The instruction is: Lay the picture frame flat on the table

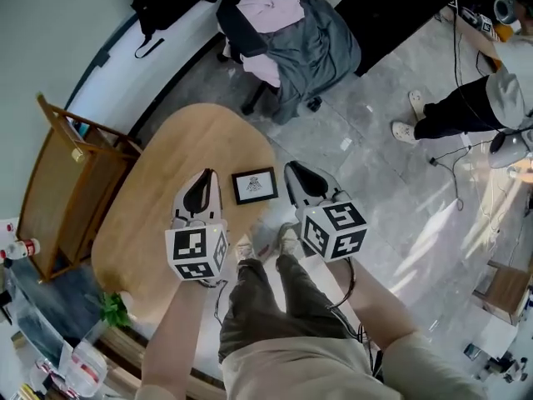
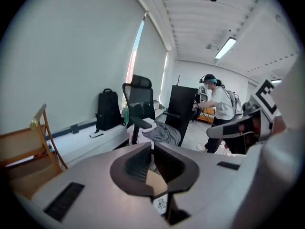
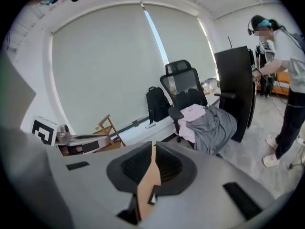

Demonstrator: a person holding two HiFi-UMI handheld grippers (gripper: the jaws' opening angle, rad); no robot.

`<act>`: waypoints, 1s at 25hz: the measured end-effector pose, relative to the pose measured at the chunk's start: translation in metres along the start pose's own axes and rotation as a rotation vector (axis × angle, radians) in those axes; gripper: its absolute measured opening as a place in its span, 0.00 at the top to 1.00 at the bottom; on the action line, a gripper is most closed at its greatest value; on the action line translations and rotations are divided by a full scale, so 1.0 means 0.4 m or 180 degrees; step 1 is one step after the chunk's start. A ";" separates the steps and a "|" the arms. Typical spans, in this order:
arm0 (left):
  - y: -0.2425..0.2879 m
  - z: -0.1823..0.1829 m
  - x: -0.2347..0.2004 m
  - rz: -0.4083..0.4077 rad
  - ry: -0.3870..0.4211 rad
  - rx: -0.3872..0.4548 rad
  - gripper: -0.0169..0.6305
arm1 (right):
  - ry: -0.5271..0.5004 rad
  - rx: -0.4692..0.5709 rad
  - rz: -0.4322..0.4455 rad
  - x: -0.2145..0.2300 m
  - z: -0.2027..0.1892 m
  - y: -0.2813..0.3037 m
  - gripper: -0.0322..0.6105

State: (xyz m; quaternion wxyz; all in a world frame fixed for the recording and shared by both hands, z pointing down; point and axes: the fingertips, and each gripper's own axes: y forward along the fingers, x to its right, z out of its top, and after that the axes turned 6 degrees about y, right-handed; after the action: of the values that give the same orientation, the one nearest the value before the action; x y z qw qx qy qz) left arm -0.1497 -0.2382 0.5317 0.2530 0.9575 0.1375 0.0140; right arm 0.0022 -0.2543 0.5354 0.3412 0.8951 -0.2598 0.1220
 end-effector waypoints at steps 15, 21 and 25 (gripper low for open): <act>-0.478 0.596 0.083 0.0130 0.0884 0.1166 0.95 | -0.0804 0.1195 0.0613 -0.395 0.509 -0.525 0.94; -0.628 0.695 0.151 0.0120 0.1042 0.1371 0.95 | -0.1099 0.1559 0.0615 -0.471 0.571 -0.705 0.94; -0.699 0.724 0.189 0.0098 0.1107 0.1471 0.95 | -0.1196 0.1703 0.0621 -0.500 0.586 -0.791 0.94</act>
State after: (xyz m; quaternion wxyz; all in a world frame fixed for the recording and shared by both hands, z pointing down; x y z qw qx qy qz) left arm -0.1205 -0.1236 0.1394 0.0005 0.9750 0.1638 0.1501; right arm 0.0184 -0.1360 0.1100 0.0272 0.9307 -0.3613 0.0509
